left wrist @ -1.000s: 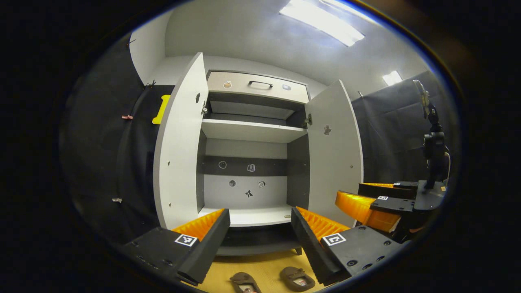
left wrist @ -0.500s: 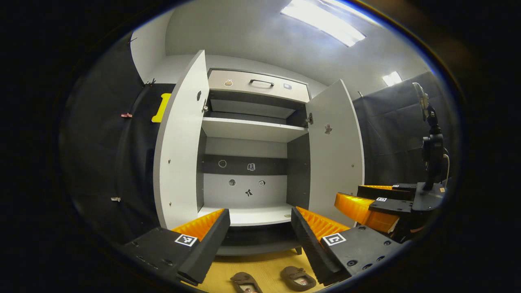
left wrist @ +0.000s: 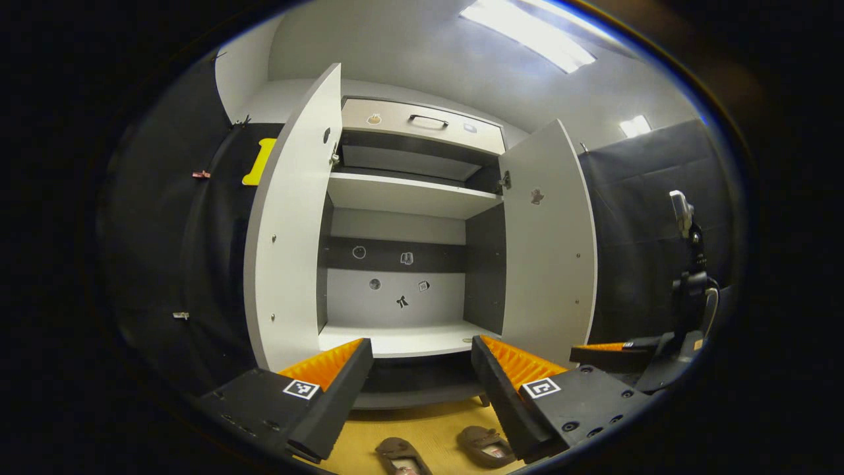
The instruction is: Grab one shoe with the right hand and put it into the shoe cabinet, grab the other shoe with the left hand and put it into the shoe cabinet; then close the right door with the right hand and the left door with the left hand.
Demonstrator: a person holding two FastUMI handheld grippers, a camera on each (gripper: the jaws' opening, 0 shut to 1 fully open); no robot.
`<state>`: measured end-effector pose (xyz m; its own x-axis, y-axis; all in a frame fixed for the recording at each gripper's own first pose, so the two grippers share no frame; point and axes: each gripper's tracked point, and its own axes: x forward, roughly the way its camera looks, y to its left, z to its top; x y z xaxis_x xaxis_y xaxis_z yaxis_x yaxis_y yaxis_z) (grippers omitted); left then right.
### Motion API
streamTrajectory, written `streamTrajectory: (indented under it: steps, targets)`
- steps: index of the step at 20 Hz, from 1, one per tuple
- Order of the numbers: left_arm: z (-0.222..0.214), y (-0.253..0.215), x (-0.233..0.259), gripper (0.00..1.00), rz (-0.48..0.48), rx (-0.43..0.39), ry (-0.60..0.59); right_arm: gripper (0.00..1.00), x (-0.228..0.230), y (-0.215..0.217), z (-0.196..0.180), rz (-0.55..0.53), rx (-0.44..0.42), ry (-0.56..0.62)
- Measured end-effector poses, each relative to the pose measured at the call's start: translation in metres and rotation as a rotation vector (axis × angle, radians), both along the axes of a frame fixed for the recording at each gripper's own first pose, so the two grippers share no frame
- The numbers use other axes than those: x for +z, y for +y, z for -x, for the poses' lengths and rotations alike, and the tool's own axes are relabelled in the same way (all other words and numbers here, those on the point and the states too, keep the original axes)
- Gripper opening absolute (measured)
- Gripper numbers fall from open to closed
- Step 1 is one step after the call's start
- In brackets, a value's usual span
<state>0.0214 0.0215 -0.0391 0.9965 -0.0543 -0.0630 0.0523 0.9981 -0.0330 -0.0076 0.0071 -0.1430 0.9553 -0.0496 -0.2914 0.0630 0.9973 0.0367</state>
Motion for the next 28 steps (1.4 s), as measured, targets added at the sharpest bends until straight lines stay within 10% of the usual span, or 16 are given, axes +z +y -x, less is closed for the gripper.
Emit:
streamTrajectory:
  steps: [17, 28]
  targets:
    - [-0.033, 0.019, -0.039, 0.96, -0.065, 0.077, -0.017, 0.98, -0.258, 0.012, 0.051, -0.135, 0.017, 0.476]
    - [-0.041, 0.026, -0.085, 0.96, -0.053, 0.113, 0.063, 0.8, -0.33, 0.01, 0.029, -0.111, 0.053, 0.541]
